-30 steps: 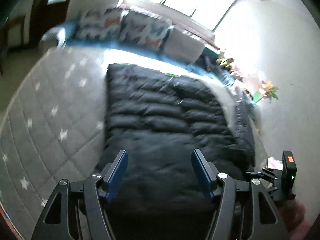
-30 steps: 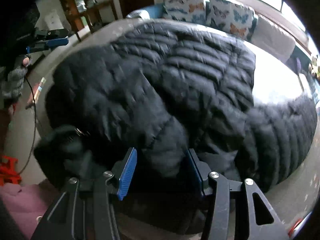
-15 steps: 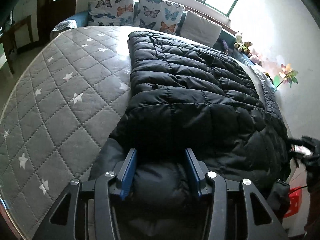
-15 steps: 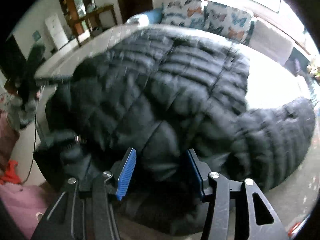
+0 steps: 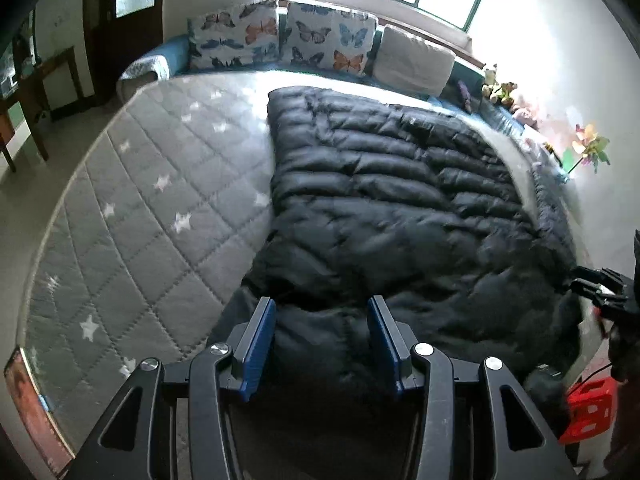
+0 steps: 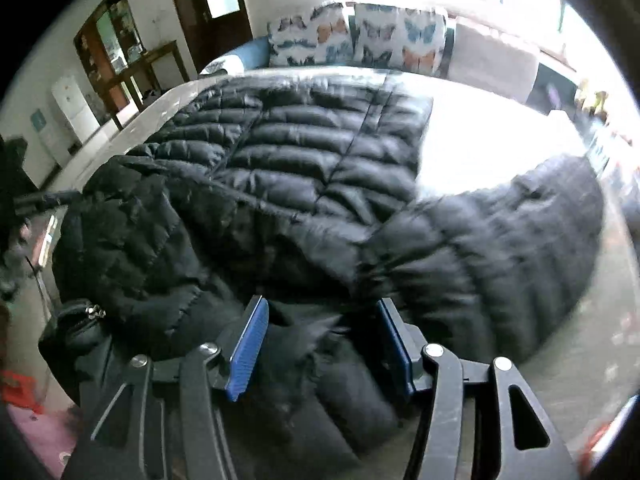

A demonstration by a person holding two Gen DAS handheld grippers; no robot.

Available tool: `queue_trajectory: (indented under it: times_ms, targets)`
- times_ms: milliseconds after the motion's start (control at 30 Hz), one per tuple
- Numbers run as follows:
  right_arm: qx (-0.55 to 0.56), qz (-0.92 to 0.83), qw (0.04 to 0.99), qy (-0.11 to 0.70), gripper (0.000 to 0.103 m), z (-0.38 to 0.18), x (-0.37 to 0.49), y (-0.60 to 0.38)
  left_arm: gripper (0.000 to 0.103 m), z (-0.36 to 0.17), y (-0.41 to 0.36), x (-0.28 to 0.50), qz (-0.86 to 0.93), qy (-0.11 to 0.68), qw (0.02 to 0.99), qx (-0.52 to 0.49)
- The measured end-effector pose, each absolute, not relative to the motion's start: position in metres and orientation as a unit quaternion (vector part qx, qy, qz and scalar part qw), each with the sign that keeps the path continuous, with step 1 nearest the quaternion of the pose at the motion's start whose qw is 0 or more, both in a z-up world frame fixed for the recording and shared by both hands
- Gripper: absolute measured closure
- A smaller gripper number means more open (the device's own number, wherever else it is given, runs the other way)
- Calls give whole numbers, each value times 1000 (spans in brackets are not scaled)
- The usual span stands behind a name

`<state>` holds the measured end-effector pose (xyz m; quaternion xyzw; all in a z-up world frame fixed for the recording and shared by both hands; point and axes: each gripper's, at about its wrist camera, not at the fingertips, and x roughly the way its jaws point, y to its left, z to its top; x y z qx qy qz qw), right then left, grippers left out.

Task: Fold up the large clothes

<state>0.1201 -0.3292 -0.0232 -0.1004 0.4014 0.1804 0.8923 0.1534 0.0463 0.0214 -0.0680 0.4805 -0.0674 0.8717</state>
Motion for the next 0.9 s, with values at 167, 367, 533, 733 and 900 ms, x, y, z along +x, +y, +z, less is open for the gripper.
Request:
queue_trajectory:
  times_ms: [167, 367, 533, 733, 900]
  targets:
    - [-112, 212, 898, 368, 43, 1, 114, -312, 51, 60, 9, 148, -112, 449, 884, -63]
    - [-129, 256, 874, 391, 43, -32, 141, -272, 51, 51, -53, 164, -170, 467, 867, -40]
    - [-124, 260, 860, 421, 43, -56, 149, -279, 51, 4, -93, 178, -180, 518, 836, -13]
    - [-36, 217, 902, 371, 43, -7, 142, -356, 51, 2, -111, 179, -196, 526, 828, -4]
    - [63, 108, 919, 373, 43, 0, 179, -469, 51, 14, -146, 181, -245, 524, 815, -6]
